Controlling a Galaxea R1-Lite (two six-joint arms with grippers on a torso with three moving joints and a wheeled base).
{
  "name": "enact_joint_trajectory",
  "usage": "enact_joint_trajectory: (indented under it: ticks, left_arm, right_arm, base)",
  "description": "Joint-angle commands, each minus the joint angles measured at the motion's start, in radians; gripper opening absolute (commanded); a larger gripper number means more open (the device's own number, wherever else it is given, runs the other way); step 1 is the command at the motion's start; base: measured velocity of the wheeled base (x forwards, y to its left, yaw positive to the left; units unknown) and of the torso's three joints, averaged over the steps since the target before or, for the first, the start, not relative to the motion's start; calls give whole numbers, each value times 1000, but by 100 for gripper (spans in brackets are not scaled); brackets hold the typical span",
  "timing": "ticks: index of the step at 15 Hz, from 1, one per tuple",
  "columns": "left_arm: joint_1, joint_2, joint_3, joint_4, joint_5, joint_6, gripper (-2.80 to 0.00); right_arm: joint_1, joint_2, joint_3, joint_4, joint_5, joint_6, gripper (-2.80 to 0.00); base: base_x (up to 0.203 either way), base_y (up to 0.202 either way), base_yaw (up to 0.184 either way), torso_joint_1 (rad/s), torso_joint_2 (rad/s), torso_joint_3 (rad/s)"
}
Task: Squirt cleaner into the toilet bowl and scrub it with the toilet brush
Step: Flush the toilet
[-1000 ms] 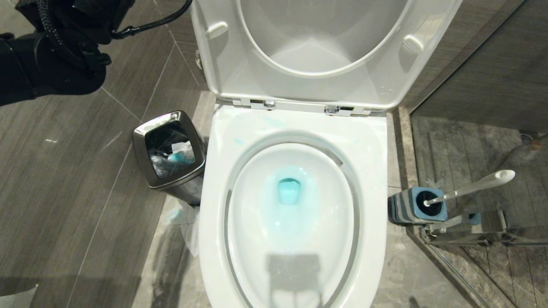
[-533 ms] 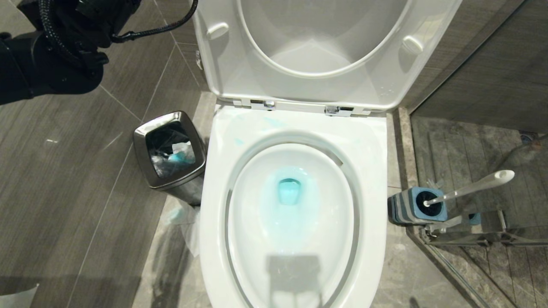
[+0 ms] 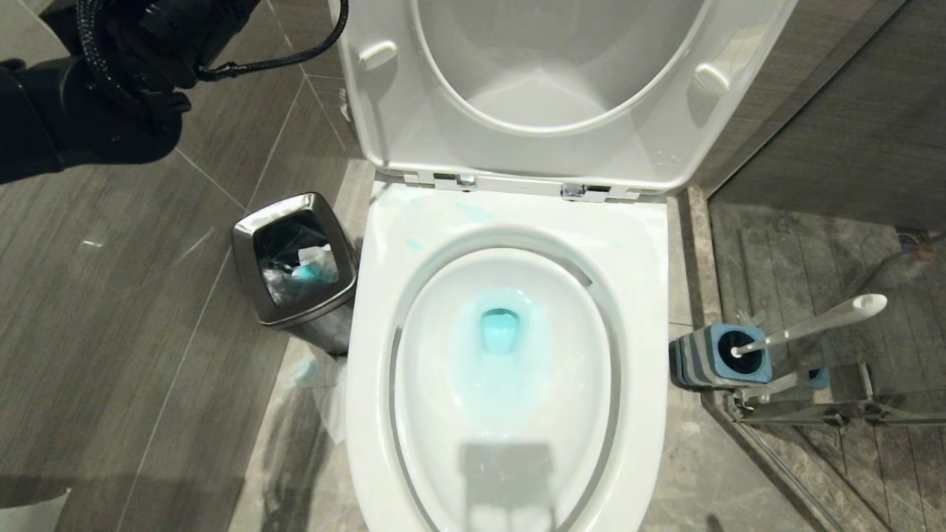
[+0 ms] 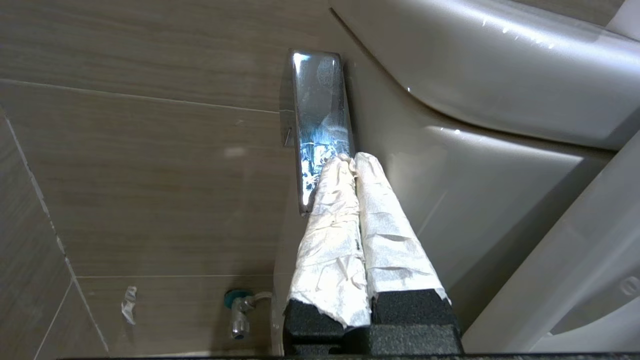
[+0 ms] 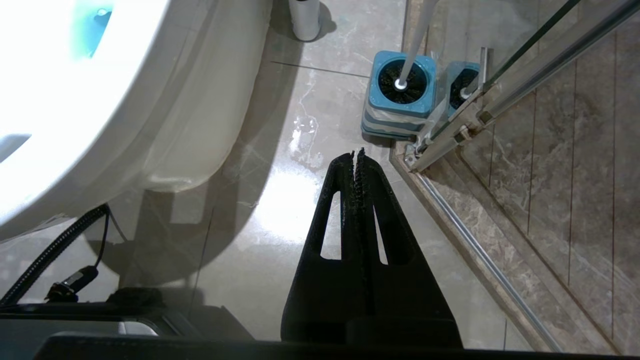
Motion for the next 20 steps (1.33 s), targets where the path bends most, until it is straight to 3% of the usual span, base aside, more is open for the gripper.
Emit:
enact_joint_trajectory:
  ticks: [1,20]
  left_arm:
    - [0,37,0,2,-2,0,-280]
    - [17,-10,1,-6,0,-2,-280]
  right_arm:
    - [0,1,1,0,-1,0,-280]
    - [0,1,0,0,-1,0,-280]
  base:
    - [0,0,0,0,0,0]
    - [0,0,0,0,0,0]
